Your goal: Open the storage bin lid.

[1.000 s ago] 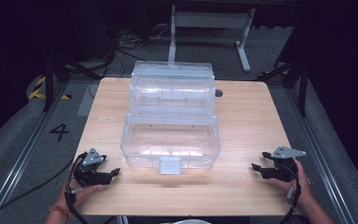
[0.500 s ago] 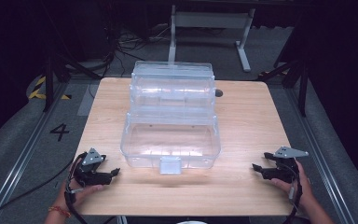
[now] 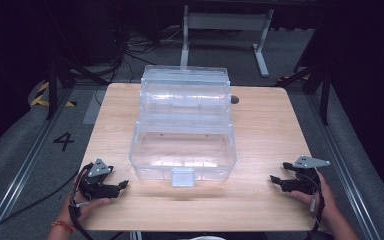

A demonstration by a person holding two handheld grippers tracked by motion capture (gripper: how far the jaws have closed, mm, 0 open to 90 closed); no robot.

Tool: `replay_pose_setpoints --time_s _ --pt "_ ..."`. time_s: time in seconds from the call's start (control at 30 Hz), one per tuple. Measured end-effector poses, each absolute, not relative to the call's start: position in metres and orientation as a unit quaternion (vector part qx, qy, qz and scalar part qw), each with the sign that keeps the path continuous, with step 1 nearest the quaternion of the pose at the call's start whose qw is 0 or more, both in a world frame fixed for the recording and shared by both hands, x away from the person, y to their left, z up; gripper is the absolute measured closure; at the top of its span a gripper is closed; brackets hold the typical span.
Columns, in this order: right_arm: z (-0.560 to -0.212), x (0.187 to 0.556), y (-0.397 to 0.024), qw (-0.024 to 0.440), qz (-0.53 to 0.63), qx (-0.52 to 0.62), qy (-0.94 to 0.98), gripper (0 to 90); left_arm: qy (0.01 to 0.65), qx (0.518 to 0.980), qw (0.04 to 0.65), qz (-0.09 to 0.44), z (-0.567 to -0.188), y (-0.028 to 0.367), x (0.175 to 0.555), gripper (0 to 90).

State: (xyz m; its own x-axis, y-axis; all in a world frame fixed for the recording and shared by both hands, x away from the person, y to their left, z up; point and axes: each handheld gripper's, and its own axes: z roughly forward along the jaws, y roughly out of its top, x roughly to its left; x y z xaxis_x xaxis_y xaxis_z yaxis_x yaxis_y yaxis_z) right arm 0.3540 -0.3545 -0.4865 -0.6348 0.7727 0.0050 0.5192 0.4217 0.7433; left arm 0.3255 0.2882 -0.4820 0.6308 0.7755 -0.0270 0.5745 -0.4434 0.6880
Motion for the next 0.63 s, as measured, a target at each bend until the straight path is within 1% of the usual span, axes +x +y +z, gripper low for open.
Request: replay_pose_setpoints --time_s 0.63 --pt "-0.4865 0.3541 -0.3545 0.172 0.368 0.393 0.825 21.7 0.397 0.840 0.337 0.153 -0.4815 0.2889 0.3281 19.6"
